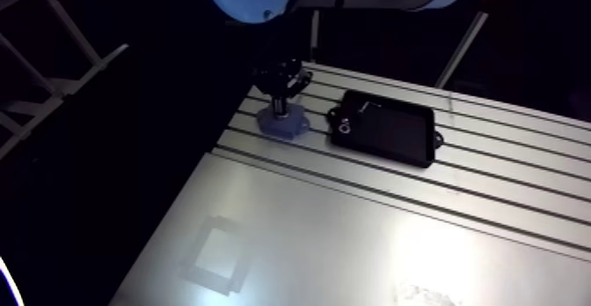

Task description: Pick up the bearing and press it into the housing until flush.

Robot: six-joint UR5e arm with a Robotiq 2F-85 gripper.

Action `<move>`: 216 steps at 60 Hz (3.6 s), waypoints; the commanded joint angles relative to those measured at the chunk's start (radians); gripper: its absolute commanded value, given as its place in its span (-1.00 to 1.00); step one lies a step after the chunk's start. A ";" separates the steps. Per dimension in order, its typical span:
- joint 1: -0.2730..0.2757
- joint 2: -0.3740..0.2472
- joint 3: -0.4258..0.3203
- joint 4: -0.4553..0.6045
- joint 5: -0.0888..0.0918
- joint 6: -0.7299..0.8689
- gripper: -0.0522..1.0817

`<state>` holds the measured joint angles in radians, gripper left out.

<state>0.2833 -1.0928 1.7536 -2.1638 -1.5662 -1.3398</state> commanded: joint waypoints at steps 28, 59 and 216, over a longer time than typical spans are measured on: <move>-0.001 0.002 0.004 0.000 -0.001 0.000 0.98; -0.001 0.003 0.005 0.000 -0.002 0.000 0.98; -0.013 0.000 -0.018 0.018 -0.009 -0.002 0.96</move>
<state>0.2744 -1.0828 1.7512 -2.1552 -1.5697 -1.3414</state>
